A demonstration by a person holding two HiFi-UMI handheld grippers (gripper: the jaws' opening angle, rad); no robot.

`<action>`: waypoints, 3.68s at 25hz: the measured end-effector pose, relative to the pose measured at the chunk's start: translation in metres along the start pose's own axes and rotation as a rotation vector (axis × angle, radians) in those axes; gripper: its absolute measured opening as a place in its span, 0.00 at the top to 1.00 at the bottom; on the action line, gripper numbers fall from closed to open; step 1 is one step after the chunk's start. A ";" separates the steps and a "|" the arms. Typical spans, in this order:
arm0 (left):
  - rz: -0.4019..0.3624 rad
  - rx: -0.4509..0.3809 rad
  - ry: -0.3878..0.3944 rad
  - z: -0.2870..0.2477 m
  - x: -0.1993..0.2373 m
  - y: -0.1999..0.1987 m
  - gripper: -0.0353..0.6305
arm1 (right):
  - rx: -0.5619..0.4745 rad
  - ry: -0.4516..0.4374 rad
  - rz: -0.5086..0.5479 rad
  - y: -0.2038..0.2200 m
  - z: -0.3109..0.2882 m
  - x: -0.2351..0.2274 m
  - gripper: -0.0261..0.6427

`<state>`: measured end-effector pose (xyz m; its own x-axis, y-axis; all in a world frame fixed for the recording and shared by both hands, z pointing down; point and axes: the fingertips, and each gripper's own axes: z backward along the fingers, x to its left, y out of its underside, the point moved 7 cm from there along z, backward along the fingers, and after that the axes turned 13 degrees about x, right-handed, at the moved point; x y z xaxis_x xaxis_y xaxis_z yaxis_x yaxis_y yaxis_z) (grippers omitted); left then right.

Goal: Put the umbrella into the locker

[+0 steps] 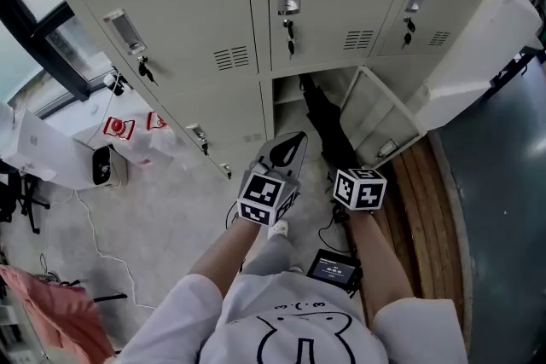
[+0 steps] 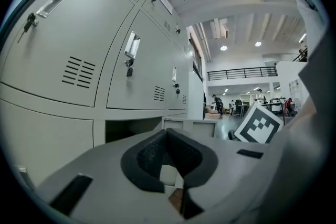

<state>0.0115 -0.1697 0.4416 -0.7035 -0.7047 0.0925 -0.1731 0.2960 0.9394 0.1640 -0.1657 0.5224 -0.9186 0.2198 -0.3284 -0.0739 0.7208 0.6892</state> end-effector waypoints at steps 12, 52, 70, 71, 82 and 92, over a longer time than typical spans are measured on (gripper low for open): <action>0.042 0.042 -0.008 -0.044 0.053 0.005 0.96 | 0.035 0.022 0.025 -0.041 -0.093 -0.012 0.67; 0.001 0.098 -0.017 -0.091 0.110 0.032 0.96 | -0.065 0.233 0.242 -0.096 -0.243 -0.040 0.59; -0.019 0.022 -0.051 -0.117 0.117 0.053 0.96 | -0.236 0.086 0.290 -0.090 -0.249 -0.051 0.56; -0.022 0.023 -0.050 -0.117 0.116 0.052 0.96 | -0.233 0.083 0.285 -0.089 -0.249 -0.051 0.54; -0.004 0.032 -0.053 -0.119 0.110 0.049 0.96 | -0.271 0.063 0.228 -0.064 -0.211 -0.059 0.42; 0.015 0.065 -0.039 -0.114 0.097 0.045 0.96 | -0.232 0.083 0.285 -0.061 -0.191 -0.051 0.62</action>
<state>0.0140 -0.2977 0.5308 -0.7325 -0.6744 0.0925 -0.2058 0.3489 0.9143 0.1416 -0.3460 0.6205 -0.9425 0.3296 -0.0554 0.1122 0.4683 0.8764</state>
